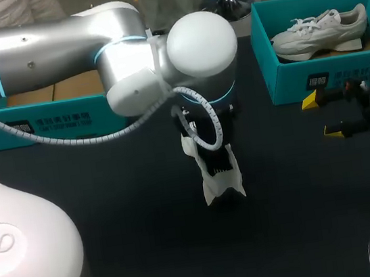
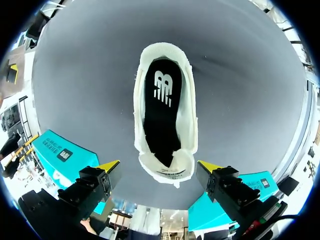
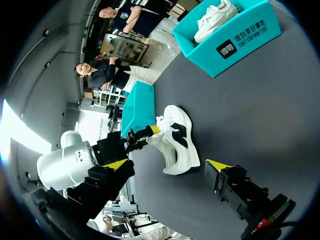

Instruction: Take the shoe out of the shoebox, open the shoe tongue, remove and reinsert the insole, then place the shoe into the shoebox

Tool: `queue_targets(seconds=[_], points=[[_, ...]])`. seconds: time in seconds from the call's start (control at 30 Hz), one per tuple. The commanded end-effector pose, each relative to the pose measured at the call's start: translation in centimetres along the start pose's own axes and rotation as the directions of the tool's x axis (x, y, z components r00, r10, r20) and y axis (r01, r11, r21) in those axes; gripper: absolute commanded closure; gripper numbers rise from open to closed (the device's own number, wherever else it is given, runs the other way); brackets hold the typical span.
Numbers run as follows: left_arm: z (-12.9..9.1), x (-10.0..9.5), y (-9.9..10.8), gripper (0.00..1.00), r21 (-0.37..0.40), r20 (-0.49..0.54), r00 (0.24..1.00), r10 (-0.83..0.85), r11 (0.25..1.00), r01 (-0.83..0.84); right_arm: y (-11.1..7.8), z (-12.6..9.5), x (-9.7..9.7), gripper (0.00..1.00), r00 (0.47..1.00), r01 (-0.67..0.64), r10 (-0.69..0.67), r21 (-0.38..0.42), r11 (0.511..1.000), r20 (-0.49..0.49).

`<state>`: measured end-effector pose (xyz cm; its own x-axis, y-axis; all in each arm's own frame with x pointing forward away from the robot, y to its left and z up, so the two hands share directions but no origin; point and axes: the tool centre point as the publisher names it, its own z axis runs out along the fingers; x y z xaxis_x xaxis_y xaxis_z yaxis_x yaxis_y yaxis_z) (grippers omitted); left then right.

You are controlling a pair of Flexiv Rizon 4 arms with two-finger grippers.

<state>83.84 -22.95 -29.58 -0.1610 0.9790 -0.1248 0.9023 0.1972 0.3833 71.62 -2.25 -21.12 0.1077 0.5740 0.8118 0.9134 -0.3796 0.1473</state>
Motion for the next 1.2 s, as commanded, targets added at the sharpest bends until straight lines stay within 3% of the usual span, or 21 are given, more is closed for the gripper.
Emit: queue_targets(seconds=[0.03,0.17,0.23,0.3,0.4,0.43,0.63,0.93,1.2], points=[[-2.2,0.7,1.2,0.0,-0.011,0.003,1.0,0.002,1.0,-0.002,-0.1,0.0,0.0,0.0,1.0,-0.001,0.001,-0.001,1.0,0.004],[-3.3,1.0,2.5,0.0,-0.022,0.001,1.0,0.0,1.0,0.0,-0.1,0.0,0.0,0.0,1.0,-0.001,0.001,-0.001,1.0,0.004],[-3.7,1.2,3.0,0.11,-0.029,0.001,1.0,-0.002,1.0,0.002,-0.1,0.0,0.0,0.0,1.0,-0.001,0.001,-0.001,1.0,0.004],[-4.0,1.3,3.5,0.49,-0.031,0.001,1.0,-0.004,1.0,0.004,-0.1,0.0,0.0,0.0,1.0,-0.001,0.001,-0.001,1.0,0.004],[-4.1,1.5,4.4,0.71,-0.028,0.008,1.0,-0.008,1.0,0.008,-0.1,0.0,0.0,0.0,1.0,-0.001,0.001,-0.001,1.0,0.004],[-4.0,1.5,4.8,1.0,-0.025,0.012,1.0,-0.009,1.0,0.009,-0.1,0.0,0.0,0.0,1.0,-0.001,0.001,-0.001,1.0,0.004],[-3.5,1.4,6.4,1.0,0.019,0.024,1.0,-0.001,1.0,0.001,-0.1,0.0,0.0,0.0,1.0,-0.001,0.001,-0.001,1.0,0.004],[-2.3,0.6,7.0,1.0,0.12,-0.007,1.0,-0.025,0.992,0.026,-0.1,0.0,0.0,0.0,1.0,-0.001,0.001,-0.001,1.0,0.004],[-0.9,0.7,6.0,1.0,0.311,-0.037,0.999,-0.007,0.95,0.018,-0.1,0.0,0.0,0.0,1.0,-0.001,0.001,-0.001,1.0,0.004]])
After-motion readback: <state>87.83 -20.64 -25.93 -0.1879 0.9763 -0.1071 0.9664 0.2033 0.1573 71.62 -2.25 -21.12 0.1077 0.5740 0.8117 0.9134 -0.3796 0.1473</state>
